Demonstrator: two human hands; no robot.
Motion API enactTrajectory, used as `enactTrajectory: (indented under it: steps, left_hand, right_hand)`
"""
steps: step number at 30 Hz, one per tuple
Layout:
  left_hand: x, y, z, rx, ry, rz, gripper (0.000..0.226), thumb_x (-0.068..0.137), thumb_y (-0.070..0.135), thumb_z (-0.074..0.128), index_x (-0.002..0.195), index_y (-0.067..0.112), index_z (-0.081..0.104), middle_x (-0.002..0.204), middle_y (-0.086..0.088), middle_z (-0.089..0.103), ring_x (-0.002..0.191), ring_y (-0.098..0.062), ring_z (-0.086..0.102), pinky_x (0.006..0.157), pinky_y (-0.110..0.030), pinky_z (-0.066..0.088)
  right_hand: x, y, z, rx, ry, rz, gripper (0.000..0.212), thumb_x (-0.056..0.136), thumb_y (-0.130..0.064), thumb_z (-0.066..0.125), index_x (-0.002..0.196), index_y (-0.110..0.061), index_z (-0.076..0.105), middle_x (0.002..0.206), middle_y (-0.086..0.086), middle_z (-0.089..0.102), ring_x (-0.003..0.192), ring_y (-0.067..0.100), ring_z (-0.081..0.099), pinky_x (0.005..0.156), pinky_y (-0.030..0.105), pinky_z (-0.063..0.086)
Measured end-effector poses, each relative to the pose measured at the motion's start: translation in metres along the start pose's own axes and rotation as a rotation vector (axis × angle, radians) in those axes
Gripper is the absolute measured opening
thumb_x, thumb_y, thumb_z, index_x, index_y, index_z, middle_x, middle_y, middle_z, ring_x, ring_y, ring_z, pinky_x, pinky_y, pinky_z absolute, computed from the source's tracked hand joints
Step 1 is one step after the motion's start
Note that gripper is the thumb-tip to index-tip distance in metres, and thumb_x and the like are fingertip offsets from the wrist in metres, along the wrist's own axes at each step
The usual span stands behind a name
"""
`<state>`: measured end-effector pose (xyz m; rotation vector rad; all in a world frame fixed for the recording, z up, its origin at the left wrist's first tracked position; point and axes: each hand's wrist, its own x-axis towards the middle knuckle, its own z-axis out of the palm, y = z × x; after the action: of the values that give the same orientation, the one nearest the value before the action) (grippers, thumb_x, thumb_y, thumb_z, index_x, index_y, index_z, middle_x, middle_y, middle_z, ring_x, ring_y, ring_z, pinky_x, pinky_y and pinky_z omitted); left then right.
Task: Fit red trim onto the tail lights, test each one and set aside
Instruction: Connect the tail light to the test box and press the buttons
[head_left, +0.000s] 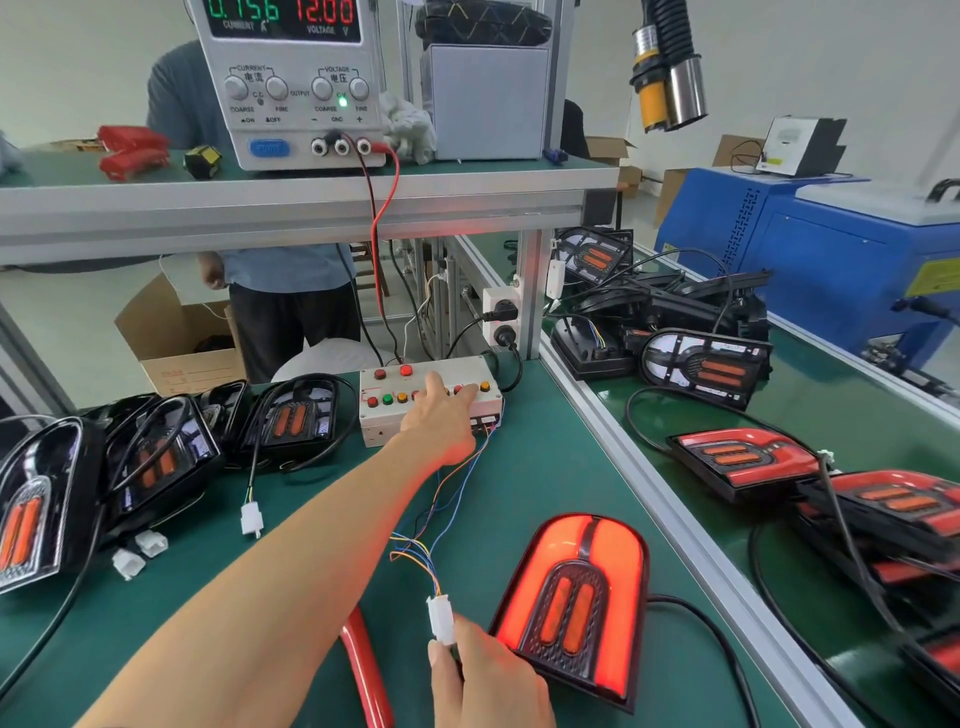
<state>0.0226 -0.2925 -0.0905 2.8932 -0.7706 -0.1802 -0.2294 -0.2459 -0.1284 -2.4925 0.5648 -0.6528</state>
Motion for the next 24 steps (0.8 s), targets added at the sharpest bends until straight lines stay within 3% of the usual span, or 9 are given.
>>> enactTrajectory:
  steps: [2, 5, 6, 8, 11, 16, 19, 22, 24]
  left_hand:
    - [0.001, 0.0, -0.001, -0.002, 0.004, -0.006, 0.068, 0.092, 0.005, 0.052, 0.152, 0.03, 0.031, 0.13, -0.014, 0.027, 0.106, -0.028, 0.042, 0.079, -0.038, 0.045]
    - [0.0, 0.0, 0.0, 0.002, 0.008, 0.006, 0.071, 0.092, 0.006, 0.052, 0.154, 0.03, 0.027, 0.131, -0.014, 0.026, 0.106, -0.028, 0.041, 0.078, -0.038, 0.044]
    - [-0.001, -0.001, 0.001, 0.004, 0.008, 0.01, 0.074, 0.091, 0.006, 0.053, 0.155, 0.03, 0.025, 0.132, -0.014, 0.026, 0.109, -0.029, 0.041, 0.077, -0.038, 0.044]
    - [-0.003, -0.002, 0.004, 0.012, 0.017, 0.016, 0.078, 0.09, 0.006, 0.056, 0.156, 0.031, 0.022, 0.132, -0.013, 0.025, 0.114, -0.031, 0.041, 0.077, -0.038, 0.044]
    - [-0.001, -0.003, 0.005, 0.012, 0.033, 0.026, 0.077, 0.09, 0.004, 0.055, 0.155, 0.031, 0.025, 0.13, -0.013, 0.026, 0.106, -0.029, 0.04, 0.076, -0.037, 0.044]
    - [0.003, -0.003, 0.005, 0.015, 0.029, 0.019, 0.074, 0.089, 0.003, 0.054, 0.153, 0.031, 0.028, 0.127, -0.012, 0.026, 0.097, -0.025, 0.039, 0.071, -0.037, 0.044]
    - [0.004, -0.005, 0.008, 0.035, 0.03, 0.028, 0.078, 0.089, 0.003, 0.055, 0.154, 0.032, 0.024, 0.128, -0.012, 0.025, 0.097, -0.024, 0.036, 0.071, -0.037, 0.042]
    - [-0.003, -0.007, 0.004, -0.002, 0.018, 0.075, 0.081, 0.091, 0.006, 0.053, 0.158, 0.033, 0.016, 0.133, -0.013, 0.027, 0.098, -0.027, 0.039, 0.076, -0.04, 0.044]
    - [-0.014, -0.009, 0.0, -0.087, 0.086, 0.146, 0.068, 0.096, 0.01, 0.05, 0.157, 0.027, 0.025, 0.134, -0.016, 0.035, 0.102, -0.035, 0.052, 0.084, -0.045, 0.05]
  right_hand:
    - [-0.002, -0.001, -0.006, 0.072, -0.084, 0.004, 0.061, 0.027, -0.054, 0.1, 0.083, -0.055, 0.076, 0.057, -0.03, 0.062, 0.046, -0.007, 0.059, 0.044, 0.008, 0.04]
    - [0.002, -0.001, -0.006, 0.071, -0.135, 0.003, 0.043, 0.084, -0.062, 0.069, 0.124, -0.068, 0.054, 0.11, -0.028, 0.07, 0.099, -0.009, 0.065, 0.079, 0.008, 0.044]
    - [0.002, 0.002, -0.002, -0.078, -0.153, -0.062, 0.043, 0.077, -0.063, 0.076, 0.117, -0.063, 0.062, 0.099, -0.027, 0.072, 0.088, -0.011, 0.066, 0.072, 0.008, 0.046]
    - [0.009, 0.005, -0.007, 0.014, -0.083, -0.05, 0.047, 0.047, -0.059, 0.095, 0.09, -0.05, 0.076, 0.067, -0.025, 0.067, 0.057, -0.008, 0.064, 0.051, 0.01, 0.045]
    - [0.007, -0.002, -0.01, 0.065, -0.099, -0.027, 0.041, 0.082, -0.062, 0.073, 0.12, -0.063, 0.059, 0.104, -0.025, 0.071, 0.092, -0.009, 0.066, 0.076, 0.01, 0.046]
    - [-0.001, 0.006, -0.007, 0.119, -0.234, 0.11, 0.039, 0.104, -0.057, 0.034, 0.142, -0.06, 0.033, 0.139, -0.016, 0.056, 0.125, 0.002, 0.054, 0.098, 0.016, 0.037]
    - [-0.003, 0.005, -0.007, 0.148, -0.246, 0.093, 0.037, 0.096, -0.06, 0.051, 0.133, -0.062, 0.047, 0.124, -0.02, 0.065, 0.111, -0.003, 0.062, 0.088, 0.013, 0.042]
    - [0.002, 0.002, -0.007, -0.025, -0.2, -0.001, 0.05, 0.03, -0.053, 0.1, 0.074, -0.046, 0.077, 0.051, -0.023, 0.059, 0.042, -0.005, 0.057, 0.04, 0.012, 0.04]
    - [-0.005, -0.004, -0.009, -0.079, -0.088, 0.02, 0.052, 0.018, -0.048, 0.102, 0.062, -0.04, 0.075, 0.042, -0.019, 0.052, 0.032, 0.0, 0.05, 0.034, 0.014, 0.036]
